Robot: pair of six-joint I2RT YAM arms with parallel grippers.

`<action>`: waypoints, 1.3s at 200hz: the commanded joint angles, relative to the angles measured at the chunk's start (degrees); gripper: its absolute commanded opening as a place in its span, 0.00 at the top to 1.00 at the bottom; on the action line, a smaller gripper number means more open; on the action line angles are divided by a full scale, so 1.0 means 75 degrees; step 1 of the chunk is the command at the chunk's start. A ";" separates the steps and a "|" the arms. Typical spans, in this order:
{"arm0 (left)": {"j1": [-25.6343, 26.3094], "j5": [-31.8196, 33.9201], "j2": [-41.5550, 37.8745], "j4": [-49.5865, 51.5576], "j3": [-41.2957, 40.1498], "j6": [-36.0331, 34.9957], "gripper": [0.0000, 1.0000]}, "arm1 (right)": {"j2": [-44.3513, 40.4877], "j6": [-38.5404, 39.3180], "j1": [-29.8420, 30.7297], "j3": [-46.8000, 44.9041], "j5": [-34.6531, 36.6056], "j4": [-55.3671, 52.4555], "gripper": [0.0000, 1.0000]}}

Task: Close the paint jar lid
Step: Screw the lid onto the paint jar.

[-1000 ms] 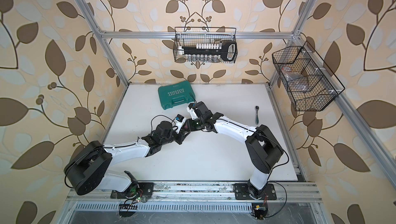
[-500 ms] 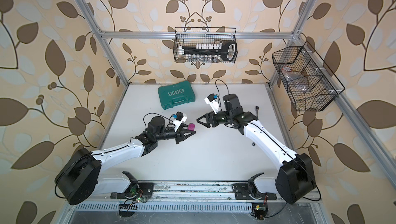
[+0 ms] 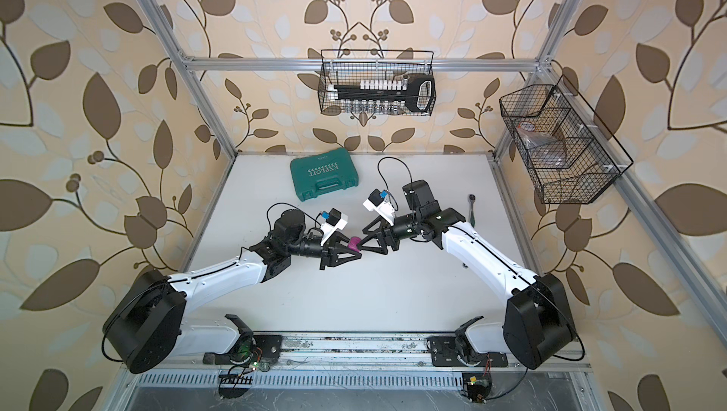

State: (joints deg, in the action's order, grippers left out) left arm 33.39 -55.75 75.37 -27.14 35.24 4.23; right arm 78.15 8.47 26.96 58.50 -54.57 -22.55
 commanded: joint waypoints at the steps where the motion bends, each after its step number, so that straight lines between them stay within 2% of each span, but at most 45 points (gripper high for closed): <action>1: -0.0003 -0.0325 0.0006 0.0065 0.0316 -0.0164 1.00 | 0.0045 0.0324 0.0131 0.0016 -0.0023 0.0073 0.30; 128: 0.0000 -0.0278 0.0101 0.0297 0.0394 -0.0306 1.00 | 0.0126 0.0152 0.0269 0.0159 0.0312 0.0230 0.45; 162: 0.0001 -0.0249 0.0140 0.0349 0.0433 -0.0342 1.00 | 0.0198 0.0064 0.0274 0.0169 0.0263 0.0314 0.61; 202: -0.0002 -0.0122 0.0172 0.0368 0.0477 -0.0360 1.00 | 0.0274 -0.0067 0.0435 0.0033 0.0180 0.0533 0.70; 226: -0.0002 0.0344 0.0270 0.0265 0.0522 -0.0372 1.00 | 0.0355 -0.0628 0.0611 -0.0070 0.0626 0.1001 0.81; 244: 0.0001 0.1020 0.0426 -0.0024 0.0527 -0.0330 1.00 | 0.0467 -0.1263 0.0963 -0.0083 0.1807 0.1433 0.81; 260: -0.0006 0.1559 0.0688 -0.0252 0.0625 -0.0369 1.00 | 0.0770 -0.2060 0.1215 0.0049 0.2330 0.1787 0.82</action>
State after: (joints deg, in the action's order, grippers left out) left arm 32.36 -51.55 77.97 -22.74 36.07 2.57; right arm 80.38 2.46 31.57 58.50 -44.93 -16.80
